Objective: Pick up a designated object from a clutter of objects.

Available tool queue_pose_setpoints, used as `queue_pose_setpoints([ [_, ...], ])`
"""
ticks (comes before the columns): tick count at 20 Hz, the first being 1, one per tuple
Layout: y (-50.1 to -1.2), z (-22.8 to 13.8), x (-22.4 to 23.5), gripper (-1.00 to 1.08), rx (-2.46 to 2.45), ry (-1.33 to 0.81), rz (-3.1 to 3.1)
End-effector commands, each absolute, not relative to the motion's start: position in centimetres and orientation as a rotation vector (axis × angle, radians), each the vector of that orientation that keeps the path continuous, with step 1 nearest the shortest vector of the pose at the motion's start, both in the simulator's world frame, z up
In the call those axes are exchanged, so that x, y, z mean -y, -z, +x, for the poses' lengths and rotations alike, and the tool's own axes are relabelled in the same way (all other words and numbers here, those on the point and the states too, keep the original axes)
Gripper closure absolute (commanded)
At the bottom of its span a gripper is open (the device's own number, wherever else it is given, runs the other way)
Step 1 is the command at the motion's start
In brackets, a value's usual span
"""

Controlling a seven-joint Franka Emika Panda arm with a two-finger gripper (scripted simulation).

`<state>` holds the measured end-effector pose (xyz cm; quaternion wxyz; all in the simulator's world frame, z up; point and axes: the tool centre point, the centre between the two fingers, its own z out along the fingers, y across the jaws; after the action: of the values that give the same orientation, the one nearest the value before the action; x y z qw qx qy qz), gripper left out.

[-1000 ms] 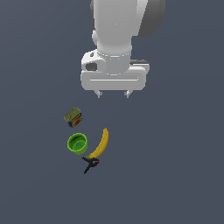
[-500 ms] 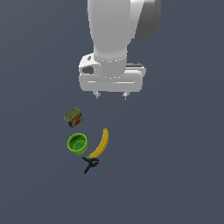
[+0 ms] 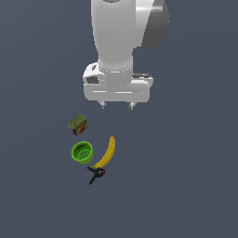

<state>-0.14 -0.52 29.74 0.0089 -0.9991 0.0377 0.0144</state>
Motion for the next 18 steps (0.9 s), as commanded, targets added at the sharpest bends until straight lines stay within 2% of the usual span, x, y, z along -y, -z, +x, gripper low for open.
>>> queue_pose_setpoints([
  [1, -28.8, 0.3, 0.7, -0.92, -0.149, -0.045, -3.119],
  [8, -24.1, 2.4, 1.7, -0.92, -0.297, -0.036, -3.106],
  [18, -13.8, 5.1, 4.2, -0.92, -0.607, -0.016, -3.069],
])
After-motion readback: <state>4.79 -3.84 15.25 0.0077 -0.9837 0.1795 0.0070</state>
